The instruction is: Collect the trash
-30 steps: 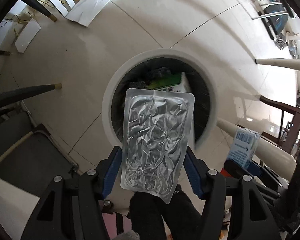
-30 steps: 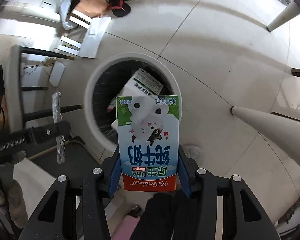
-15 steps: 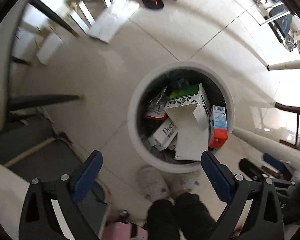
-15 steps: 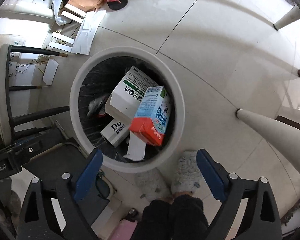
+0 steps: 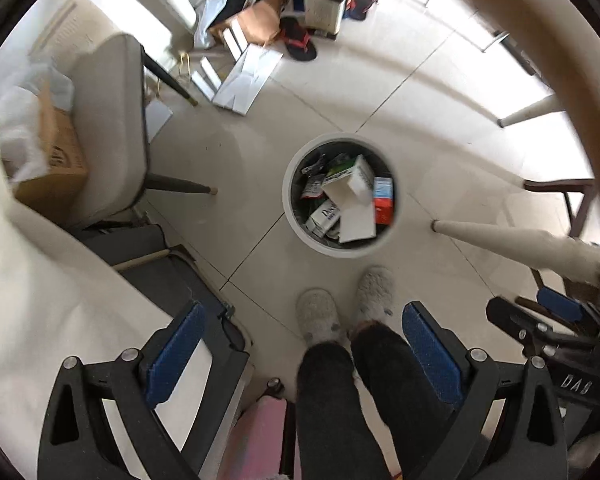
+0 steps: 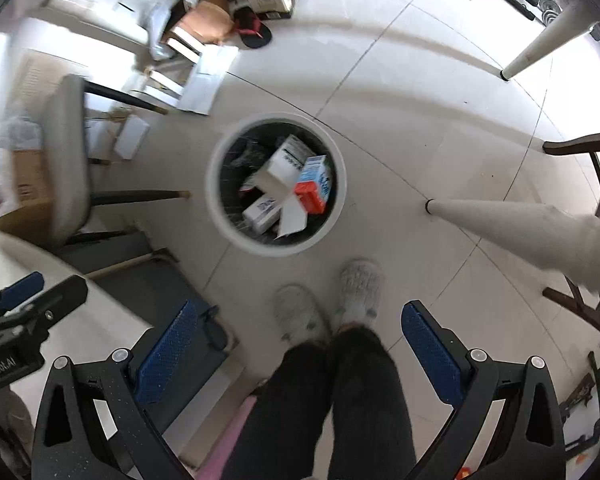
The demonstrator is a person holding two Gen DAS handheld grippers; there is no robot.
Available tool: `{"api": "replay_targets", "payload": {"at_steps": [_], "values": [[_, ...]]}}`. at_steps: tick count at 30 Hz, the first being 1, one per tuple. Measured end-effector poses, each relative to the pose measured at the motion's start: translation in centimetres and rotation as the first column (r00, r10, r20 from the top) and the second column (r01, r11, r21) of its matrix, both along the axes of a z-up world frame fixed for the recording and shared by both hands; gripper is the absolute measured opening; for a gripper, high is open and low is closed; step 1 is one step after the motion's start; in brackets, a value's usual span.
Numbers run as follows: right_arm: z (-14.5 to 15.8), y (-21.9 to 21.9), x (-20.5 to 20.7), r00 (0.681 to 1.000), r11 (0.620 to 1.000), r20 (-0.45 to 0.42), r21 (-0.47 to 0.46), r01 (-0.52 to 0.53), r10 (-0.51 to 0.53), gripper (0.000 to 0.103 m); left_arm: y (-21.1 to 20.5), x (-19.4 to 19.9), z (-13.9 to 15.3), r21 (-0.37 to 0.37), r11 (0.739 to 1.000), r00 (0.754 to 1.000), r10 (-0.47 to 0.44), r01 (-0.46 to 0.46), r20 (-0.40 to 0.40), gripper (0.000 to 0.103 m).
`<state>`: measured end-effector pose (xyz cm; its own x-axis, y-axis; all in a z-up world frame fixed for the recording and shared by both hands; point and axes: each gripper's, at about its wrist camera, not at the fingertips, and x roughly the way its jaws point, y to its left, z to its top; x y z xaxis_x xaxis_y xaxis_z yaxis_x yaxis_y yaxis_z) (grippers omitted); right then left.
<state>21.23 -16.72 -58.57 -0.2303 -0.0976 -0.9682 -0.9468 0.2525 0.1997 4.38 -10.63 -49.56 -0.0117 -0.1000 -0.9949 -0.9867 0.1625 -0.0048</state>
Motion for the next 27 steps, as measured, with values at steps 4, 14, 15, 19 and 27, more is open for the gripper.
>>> {"api": "replay_targets", "payload": {"at_steps": [4, 14, 15, 19, 27], "values": [[8.1, -1.2, 1.2, 0.998, 0.999, -0.051, 0.043, 0.027, -0.025, 0.103, -1.1, 0.3, 6.8, 0.033, 0.999, 0.999, -0.021, 0.020, 0.038, 0.101], [26.3, -3.6, 4.2, 0.992, 0.977, -0.086, 0.187, 0.103, -0.088, 0.103, 0.8, 2.7, 19.9, 0.146, 0.971, 0.954, -0.220, 0.192, 0.205, 0.101], [27.6, -3.9, 4.3, 0.992, 0.973, -0.084, 0.199, 0.113, -0.098, 0.103, 1.1, 2.8, 20.7, 0.154, 0.965, 0.945, -0.243, 0.212, 0.219, 0.101], [32.8, -5.4, 4.1, 0.980, 0.950, -0.086, 0.240, 0.198, -0.182, 0.103, 2.2, 2.8, 24.1, 0.176, 0.937, 0.897, -0.341, 0.301, 0.283, 0.101], [39.2, -8.8, 0.7, 0.921, 0.875, -0.121, 0.288, 0.390, -0.371, 0.103, 2.9, 1.6, 29.6, 0.230, 0.850, 0.769, -0.527, 0.474, 0.363, 0.101]]}}
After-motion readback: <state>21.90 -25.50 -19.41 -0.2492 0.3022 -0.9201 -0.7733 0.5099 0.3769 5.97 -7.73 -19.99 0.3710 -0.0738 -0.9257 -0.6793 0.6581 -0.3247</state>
